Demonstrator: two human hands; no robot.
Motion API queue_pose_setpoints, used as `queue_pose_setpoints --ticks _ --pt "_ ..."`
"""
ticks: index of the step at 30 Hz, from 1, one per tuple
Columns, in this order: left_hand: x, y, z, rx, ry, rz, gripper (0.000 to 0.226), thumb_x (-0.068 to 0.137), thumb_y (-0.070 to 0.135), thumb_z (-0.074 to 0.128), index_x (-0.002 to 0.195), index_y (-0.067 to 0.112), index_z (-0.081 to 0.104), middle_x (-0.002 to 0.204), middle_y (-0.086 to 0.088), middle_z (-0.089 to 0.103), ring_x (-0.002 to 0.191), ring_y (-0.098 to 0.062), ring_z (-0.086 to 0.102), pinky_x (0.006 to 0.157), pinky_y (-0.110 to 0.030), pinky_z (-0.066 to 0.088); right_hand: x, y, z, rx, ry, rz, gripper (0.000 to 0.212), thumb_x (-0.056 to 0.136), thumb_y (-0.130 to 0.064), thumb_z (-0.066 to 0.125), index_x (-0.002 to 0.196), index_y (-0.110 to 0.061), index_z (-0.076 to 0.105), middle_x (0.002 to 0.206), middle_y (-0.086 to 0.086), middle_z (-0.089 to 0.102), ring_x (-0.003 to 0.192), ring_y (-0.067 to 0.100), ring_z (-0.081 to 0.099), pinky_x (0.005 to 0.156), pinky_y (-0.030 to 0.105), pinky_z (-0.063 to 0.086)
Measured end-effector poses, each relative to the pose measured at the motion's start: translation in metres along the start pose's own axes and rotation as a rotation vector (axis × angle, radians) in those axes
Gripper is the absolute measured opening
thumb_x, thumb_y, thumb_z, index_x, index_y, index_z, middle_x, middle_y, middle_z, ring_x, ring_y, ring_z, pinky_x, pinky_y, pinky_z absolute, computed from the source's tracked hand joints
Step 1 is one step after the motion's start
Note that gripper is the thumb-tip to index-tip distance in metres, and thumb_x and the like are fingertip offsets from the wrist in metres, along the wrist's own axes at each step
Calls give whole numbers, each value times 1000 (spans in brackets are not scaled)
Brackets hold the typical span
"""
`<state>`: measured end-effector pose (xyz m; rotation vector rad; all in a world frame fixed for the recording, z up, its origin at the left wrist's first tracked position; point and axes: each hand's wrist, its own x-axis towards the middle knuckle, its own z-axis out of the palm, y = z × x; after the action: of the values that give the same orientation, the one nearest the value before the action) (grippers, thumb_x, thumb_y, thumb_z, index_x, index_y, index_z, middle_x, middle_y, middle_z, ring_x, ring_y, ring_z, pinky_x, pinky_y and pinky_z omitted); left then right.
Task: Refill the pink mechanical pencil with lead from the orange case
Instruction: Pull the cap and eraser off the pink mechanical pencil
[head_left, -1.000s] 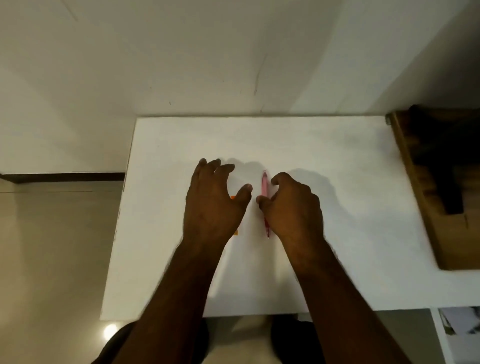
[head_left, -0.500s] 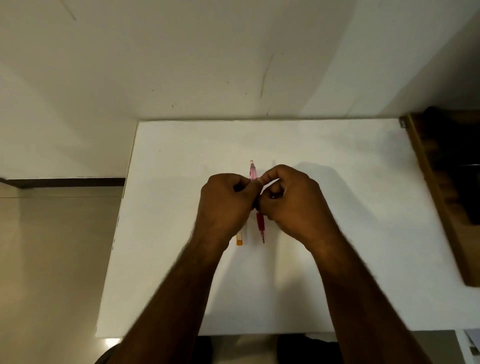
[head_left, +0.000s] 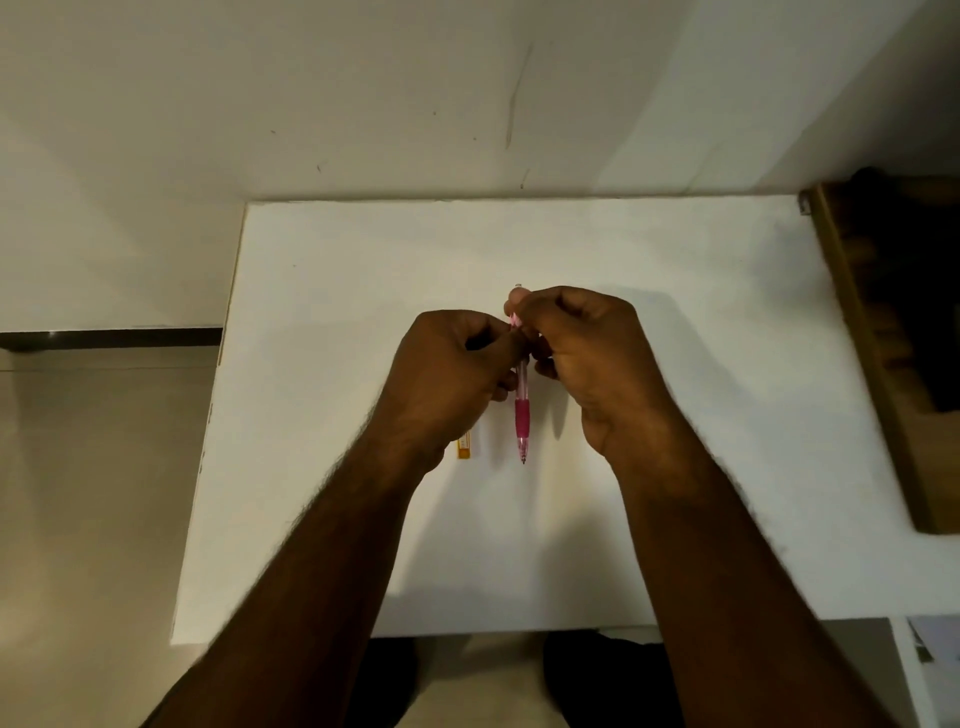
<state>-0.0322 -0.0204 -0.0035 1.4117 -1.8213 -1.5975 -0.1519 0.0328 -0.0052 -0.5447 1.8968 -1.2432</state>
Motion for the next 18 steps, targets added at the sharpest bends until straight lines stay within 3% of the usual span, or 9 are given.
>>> queue_pose_setpoints --ticks 4,9,14,16,18 --pt "-1 2 1 2 -21 7 27 90 33 69 86 9 79 67 -4 74 52 -5 66 58 -16 55 1 -1 -2 84 10 26 18 90 -25 73 77 -14 78 77 5 76 69 7 70 65 19 59" --pt "-1 2 1 24 -43 12 26 90 34 69 87 11 80 69 -3 75 56 -8 68 61 -18 57 1 -1 -2 183 28 96 11 92 -18 70 83 -18 77 82 1 76 83 17 72 74 25 61" --pt "-3 -1 -2 104 -129 -26 25 88 38 71 80 16 81 64 2 75 56 -8 68 60 -19 58 3 -1 -11 391 68 179 15 87 -26 73 94 -15 81 77 -3 73 75 14 66 68 26 57" --pt "-3 -3 -2 97 -137 -47 24 87 38 72 79 17 80 63 2 74 55 -7 68 60 -20 58 7 2 -17 329 139 130 10 85 -26 76 87 -18 81 72 -7 73 72 11 66 67 26 57" --pt "-2 -3 -3 76 -120 -47 24 87 38 72 77 17 80 62 3 74 52 -5 67 55 -15 54 10 8 -20 94 215 7 5 85 -24 77 84 -21 81 73 -9 75 72 10 69 74 32 60"
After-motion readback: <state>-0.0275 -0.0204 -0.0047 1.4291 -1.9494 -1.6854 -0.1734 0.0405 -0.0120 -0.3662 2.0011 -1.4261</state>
